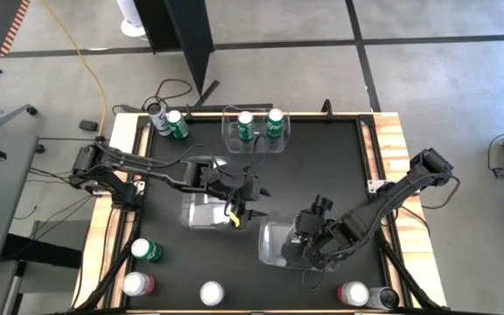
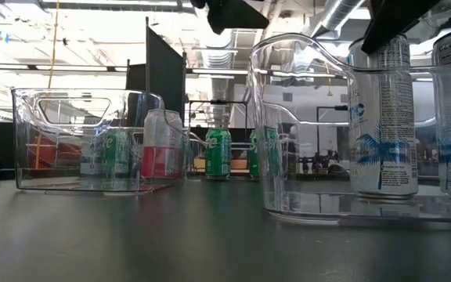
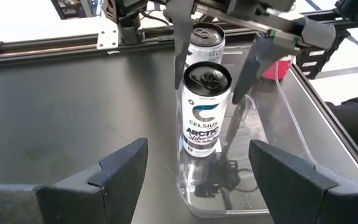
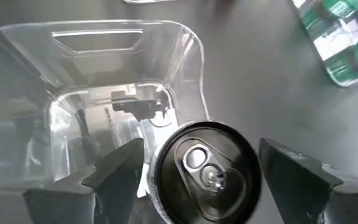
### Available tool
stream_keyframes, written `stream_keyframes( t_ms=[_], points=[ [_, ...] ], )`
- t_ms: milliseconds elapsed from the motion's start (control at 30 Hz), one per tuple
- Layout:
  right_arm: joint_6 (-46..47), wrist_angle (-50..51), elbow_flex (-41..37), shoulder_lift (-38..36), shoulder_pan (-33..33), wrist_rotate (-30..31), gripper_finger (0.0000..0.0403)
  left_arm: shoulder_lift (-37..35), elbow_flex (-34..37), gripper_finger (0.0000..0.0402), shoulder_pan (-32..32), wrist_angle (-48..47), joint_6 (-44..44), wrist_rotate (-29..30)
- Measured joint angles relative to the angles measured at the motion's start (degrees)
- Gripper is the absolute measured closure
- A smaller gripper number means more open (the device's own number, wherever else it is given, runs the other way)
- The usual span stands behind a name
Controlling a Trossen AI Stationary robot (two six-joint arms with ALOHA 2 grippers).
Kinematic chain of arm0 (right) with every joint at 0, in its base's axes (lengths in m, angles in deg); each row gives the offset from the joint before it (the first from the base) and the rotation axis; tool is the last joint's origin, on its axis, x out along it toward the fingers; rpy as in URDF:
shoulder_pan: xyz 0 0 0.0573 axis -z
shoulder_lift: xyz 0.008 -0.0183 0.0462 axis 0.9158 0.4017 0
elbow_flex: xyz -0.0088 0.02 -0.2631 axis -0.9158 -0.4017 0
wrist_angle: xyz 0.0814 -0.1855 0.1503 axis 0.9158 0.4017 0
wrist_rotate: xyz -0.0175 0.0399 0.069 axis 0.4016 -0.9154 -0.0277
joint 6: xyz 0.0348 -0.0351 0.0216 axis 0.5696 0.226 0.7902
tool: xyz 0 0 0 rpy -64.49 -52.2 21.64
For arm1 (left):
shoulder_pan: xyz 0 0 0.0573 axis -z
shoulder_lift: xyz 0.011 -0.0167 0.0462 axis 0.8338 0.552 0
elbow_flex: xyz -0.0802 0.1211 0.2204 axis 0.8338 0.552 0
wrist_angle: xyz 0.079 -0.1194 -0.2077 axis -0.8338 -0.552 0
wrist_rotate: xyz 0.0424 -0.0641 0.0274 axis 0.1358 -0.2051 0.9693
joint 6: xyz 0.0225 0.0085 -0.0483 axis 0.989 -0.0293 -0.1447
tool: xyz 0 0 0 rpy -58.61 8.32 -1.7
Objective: Sort soda cans
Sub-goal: Put the white soda can into the bottom transparent bin, then put the pink soda can into the middle transparent bin
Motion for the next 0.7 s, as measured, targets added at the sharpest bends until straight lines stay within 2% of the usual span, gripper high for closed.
stream_keyframes(
  t_ms=[367, 700],
  points=[
    [-7.0, 1.0, 4.9, 0.0, -0.9, 4.2, 0.0074, 0.0, 0.0, 0.0125, 0.0, 0.4, 0.9, 1.3],
    [-12.8, 0.4, 7.5, -2.1, -9.1, 19.9, 0.0074, -2.3, 0.0, 0.0125, 0.6, -0.7, 1.7, 7.2]
  ],
)
